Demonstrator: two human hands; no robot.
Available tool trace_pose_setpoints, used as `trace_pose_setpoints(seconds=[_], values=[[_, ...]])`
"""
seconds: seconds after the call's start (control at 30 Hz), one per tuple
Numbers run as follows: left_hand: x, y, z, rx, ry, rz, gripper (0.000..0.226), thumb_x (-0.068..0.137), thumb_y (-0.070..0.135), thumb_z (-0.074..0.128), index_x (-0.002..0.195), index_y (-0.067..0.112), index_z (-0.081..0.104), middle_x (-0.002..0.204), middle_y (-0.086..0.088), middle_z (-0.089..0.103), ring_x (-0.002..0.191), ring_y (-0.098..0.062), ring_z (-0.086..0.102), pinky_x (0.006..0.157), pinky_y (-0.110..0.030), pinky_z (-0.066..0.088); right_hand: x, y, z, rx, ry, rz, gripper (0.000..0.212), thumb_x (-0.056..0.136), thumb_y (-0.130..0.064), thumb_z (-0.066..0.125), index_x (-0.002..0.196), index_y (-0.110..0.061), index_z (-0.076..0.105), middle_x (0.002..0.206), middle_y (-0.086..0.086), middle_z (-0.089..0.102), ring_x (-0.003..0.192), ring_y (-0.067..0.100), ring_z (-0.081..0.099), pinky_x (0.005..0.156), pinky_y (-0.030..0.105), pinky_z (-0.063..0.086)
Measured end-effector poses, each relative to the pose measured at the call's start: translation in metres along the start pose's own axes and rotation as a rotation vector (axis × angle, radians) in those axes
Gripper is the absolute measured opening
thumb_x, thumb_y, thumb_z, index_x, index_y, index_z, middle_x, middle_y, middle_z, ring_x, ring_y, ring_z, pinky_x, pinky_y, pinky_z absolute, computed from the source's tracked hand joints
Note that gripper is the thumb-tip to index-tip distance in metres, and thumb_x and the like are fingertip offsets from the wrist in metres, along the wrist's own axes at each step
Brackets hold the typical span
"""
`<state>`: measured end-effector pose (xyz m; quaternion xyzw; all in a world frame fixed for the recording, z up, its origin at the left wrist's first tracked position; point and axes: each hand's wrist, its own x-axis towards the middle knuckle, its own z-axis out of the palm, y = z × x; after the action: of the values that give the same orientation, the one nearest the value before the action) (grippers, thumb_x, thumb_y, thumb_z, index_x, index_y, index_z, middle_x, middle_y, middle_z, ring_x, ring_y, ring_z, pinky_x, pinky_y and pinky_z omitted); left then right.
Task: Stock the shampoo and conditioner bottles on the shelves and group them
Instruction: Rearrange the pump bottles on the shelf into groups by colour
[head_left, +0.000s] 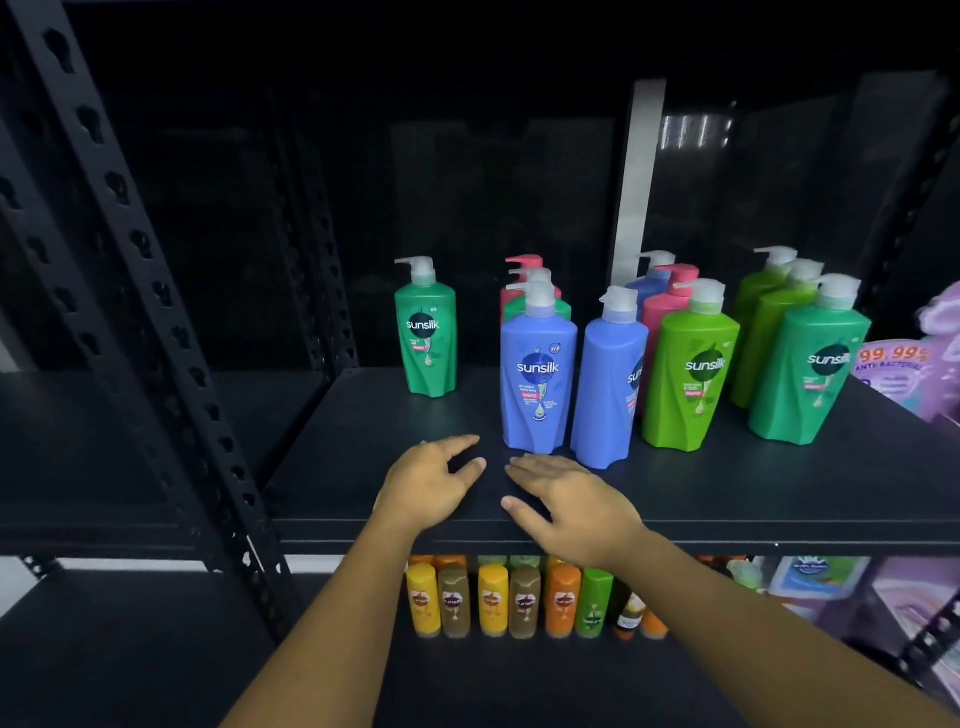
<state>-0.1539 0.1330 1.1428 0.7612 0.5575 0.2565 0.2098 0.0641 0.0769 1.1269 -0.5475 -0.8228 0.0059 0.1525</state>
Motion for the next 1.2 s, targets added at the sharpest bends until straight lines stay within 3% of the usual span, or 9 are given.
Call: trace_pose_setpoints(seconds=[0.17,0.3,0.43,0.53,0.67,0.8,0.97,1.07,1.2], values=[[-0.001,-0.003,0.005,-0.087,0.045,0.093,0.037,0.106,0.028,0.053,0.142,0.031,0.060,0.148,0.009,0.057,0.137,-0.010,0.050,0.115,-0.025,0.035,0.002,-0.006,-0.003,-0.100,-0.097,-0.093,0.066,0.105,-0.055,0.012,0.162,-0.022,0.020,0.168,-0.005,0.020,0.155,0.008,0.012,0.127,0.033,0.010],[0.003,0.003,0.003,-0.242,0.061,0.078,0.038,0.105,0.027,0.055,0.143,0.030,0.059,0.144,0.009,0.058,0.132,-0.005,0.051,0.105,-0.017,0.034,0.002,-0.007,-0.006,-0.095,-0.117,-0.095,0.065,0.106,-0.053,0.013,0.162,-0.022,0.019,0.168,-0.004,0.019,0.155,0.009,0.012,0.127,0.035,0.010],[0.018,0.025,0.001,-0.486,0.068,-0.002,0.046,0.108,0.026,0.049,0.153,0.036,0.043,0.146,0.013,0.051,0.128,-0.005,0.052,0.104,-0.021,0.037,0.002,-0.005,-0.003,-0.089,-0.115,-0.091,0.064,0.106,-0.053,0.014,0.162,-0.022,0.018,0.168,-0.004,0.019,0.155,0.008,0.011,0.127,0.033,0.008],[0.035,0.043,0.009,-0.564,0.074,-0.019,0.051,0.109,0.028,0.045,0.155,0.044,0.031,0.151,0.015,0.046,0.131,-0.011,0.053,0.114,-0.039,0.043,0.004,-0.004,-0.002,-0.090,-0.117,-0.089,0.065,0.106,-0.054,0.013,0.162,-0.022,0.019,0.168,-0.005,0.019,0.155,0.008,0.011,0.127,0.033,0.008],[0.051,0.052,0.026,-0.563,0.085,0.043,0.045,0.107,0.020,0.049,0.145,0.042,0.045,0.128,0.017,0.064,0.112,-0.006,0.065,0.103,-0.042,0.055,0.006,-0.003,-0.002,-0.092,-0.116,-0.082,0.066,0.105,-0.055,0.012,0.162,-0.022,0.019,0.168,-0.005,0.021,0.155,0.008,0.012,0.127,0.033,0.009],[0.058,0.054,0.025,-0.600,0.065,0.061,0.043,0.105,0.012,0.049,0.139,0.038,0.053,0.127,0.012,0.066,0.108,-0.009,0.068,0.096,-0.040,0.059,0.006,-0.003,-0.002,-0.087,-0.127,-0.085,0.067,0.104,-0.057,0.010,0.162,-0.023,0.018,0.168,-0.006,0.020,0.155,0.007,0.012,0.127,0.034,0.010],[0.087,0.051,0.009,-0.567,0.213,-0.021,0.025,0.103,0.028,0.059,0.128,0.030,0.059,0.118,0.006,0.066,0.107,-0.012,0.064,0.096,-0.034,0.054,0.006,-0.002,-0.004,-0.057,-0.143,-0.074,0.066,0.104,-0.058,0.011,0.162,-0.027,0.016,0.168,-0.010,0.016,0.155,0.003,0.008,0.127,0.032,0.008],[0.107,0.053,0.005,-0.578,0.123,-0.023,0.043,0.099,0.034,0.067,0.139,0.025,0.053,0.128,0.004,0.061,0.117,-0.013,0.061,0.096,-0.028,0.048,0.008,-0.001,-0.006,-0.038,-0.157,-0.063,0.066,0.104,-0.059,0.013,0.162,-0.028,0.015,0.168,-0.013,0.015,0.154,0.001,0.007,0.126,0.030,0.006],[0.124,0.048,0.013,-0.601,-0.007,0.009,0.046,0.095,0.021,0.072,0.136,0.029,0.054,0.119,0.004,0.065,0.111,-0.016,0.065,0.098,-0.040,0.055,0.009,0.000,-0.006,-0.039,-0.173,-0.068,0.067,0.103,-0.059,0.013,0.162,-0.028,0.015,0.168,-0.013,0.013,0.154,0.001,0.005,0.127,0.031,0.006]])
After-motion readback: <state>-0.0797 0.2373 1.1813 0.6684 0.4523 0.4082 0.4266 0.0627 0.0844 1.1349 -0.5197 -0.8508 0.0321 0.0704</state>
